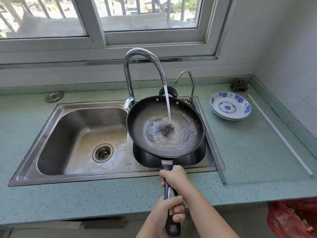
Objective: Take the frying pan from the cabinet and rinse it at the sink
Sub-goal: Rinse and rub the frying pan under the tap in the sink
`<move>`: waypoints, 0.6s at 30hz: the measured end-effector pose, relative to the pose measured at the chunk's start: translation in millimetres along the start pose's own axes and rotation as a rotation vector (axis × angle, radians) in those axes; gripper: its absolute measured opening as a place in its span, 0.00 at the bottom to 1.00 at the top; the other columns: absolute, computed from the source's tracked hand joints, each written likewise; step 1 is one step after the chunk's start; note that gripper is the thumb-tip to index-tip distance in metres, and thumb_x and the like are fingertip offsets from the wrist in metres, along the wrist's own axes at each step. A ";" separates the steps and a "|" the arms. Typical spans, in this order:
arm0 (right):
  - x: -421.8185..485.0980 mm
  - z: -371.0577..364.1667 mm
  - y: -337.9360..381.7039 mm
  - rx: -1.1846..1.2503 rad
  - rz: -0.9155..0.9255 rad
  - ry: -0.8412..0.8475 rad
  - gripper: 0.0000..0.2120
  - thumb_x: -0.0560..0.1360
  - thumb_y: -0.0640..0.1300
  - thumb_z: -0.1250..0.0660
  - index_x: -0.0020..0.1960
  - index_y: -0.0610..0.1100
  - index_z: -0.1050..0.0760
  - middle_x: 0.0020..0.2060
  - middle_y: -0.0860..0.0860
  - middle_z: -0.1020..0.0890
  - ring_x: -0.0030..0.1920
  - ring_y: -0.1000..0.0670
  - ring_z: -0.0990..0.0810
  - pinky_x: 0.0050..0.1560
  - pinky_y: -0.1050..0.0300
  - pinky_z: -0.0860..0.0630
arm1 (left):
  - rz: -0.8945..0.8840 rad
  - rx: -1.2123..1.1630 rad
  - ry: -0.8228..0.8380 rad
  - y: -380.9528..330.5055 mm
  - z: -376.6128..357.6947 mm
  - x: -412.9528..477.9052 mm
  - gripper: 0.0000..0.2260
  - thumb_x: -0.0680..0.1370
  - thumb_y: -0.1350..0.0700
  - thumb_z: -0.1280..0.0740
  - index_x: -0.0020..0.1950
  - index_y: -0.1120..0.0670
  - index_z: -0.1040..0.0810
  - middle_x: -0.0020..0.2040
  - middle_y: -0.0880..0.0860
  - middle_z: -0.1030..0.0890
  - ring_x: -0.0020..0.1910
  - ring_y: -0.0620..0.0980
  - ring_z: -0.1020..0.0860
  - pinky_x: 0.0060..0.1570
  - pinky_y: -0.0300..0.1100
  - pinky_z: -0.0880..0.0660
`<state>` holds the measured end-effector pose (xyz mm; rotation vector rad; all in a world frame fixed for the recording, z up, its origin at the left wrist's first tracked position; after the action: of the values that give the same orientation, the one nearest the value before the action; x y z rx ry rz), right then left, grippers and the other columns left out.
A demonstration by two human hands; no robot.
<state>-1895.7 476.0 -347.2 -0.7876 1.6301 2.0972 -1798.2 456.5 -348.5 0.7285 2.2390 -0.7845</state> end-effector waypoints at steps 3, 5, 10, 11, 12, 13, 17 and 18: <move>4.3 4.3 -10.3 -0.028 -0.023 -0.031 0.10 0.69 0.34 0.37 0.30 0.41 0.31 0.19 0.49 0.27 0.16 0.57 0.27 0.24 0.65 0.30 | 0.011 -0.061 0.026 5.0 -1.7 2.6 0.07 0.67 0.69 0.36 0.33 0.59 0.27 0.22 0.53 0.35 0.14 0.43 0.37 0.15 0.27 0.38; 6.1 5.0 -17.9 -0.036 -0.037 -0.034 0.11 0.68 0.33 0.37 0.29 0.41 0.31 0.16 0.51 0.27 0.16 0.56 0.27 0.25 0.65 0.30 | 0.010 -0.085 0.039 7.0 -2.3 3.9 0.12 0.70 0.70 0.36 0.28 0.60 0.23 0.22 0.53 0.34 0.14 0.44 0.36 0.15 0.27 0.38; 6.8 7.0 -27.6 -0.102 -0.036 -0.030 0.12 0.69 0.35 0.37 0.28 0.43 0.32 0.19 0.51 0.27 0.18 0.57 0.26 0.26 0.65 0.30 | -0.012 -0.141 -0.008 15.6 3.4 8.7 0.07 0.65 0.69 0.37 0.31 0.59 0.26 0.22 0.56 0.33 0.13 0.45 0.36 0.15 0.27 0.38; 7.2 7.3 -28.8 -0.109 -0.041 -0.029 0.12 0.69 0.35 0.37 0.28 0.43 0.32 0.20 0.50 0.27 0.18 0.57 0.26 0.27 0.65 0.29 | -0.016 -0.154 0.012 15.0 2.0 9.8 0.09 0.65 0.69 0.38 0.29 0.58 0.23 0.22 0.56 0.32 0.13 0.45 0.36 0.14 0.27 0.38; 8.0 7.4 -30.5 -0.112 -0.048 -0.028 0.12 0.69 0.35 0.37 0.29 0.43 0.32 0.22 0.49 0.26 0.18 0.57 0.25 0.29 0.64 0.28 | -0.022 -0.158 0.035 14.3 1.2 11.2 0.12 0.65 0.69 0.38 0.25 0.57 0.21 0.21 0.56 0.32 0.13 0.44 0.36 0.14 0.26 0.39; 8.9 7.2 -32.3 -0.113 -0.054 -0.026 0.11 0.69 0.35 0.37 0.29 0.43 0.31 0.23 0.49 0.26 0.17 0.57 0.25 0.29 0.63 0.27 | -0.023 -0.161 0.051 14.6 0.4 12.1 0.14 0.65 0.69 0.38 0.22 0.56 0.21 0.21 0.55 0.31 0.13 0.44 0.35 0.13 0.26 0.39; 10.1 7.7 -34.9 -0.110 -0.047 -0.018 0.11 0.69 0.36 0.36 0.29 0.43 0.31 0.24 0.49 0.26 0.21 0.54 0.24 0.32 0.60 0.26 | 0.005 -0.115 0.034 23.2 6.9 19.3 0.09 0.60 0.69 0.32 0.27 0.56 0.21 0.21 0.55 0.32 0.14 0.44 0.35 0.13 0.28 0.38; 10.0 8.4 -34.9 -0.115 -0.047 -0.014 0.11 0.70 0.36 0.36 0.29 0.44 0.31 0.23 0.49 0.26 0.21 0.54 0.24 0.31 0.61 0.26 | 0.006 -0.079 0.016 25.3 9.6 21.3 0.08 0.59 0.69 0.30 0.31 0.57 0.23 0.21 0.55 0.33 0.14 0.45 0.35 0.14 0.28 0.37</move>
<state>-1884.3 492.8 -378.5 -0.8371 1.4799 2.1743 -1791.1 472.7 -378.0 0.7056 2.2673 -0.6852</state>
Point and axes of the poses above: each hand's wrist, its own x-axis towards the middle knuckle, its own z-axis out of the back of the hand, y = z × x, the point moved 10 cm from there along x, towards the middle knuckle
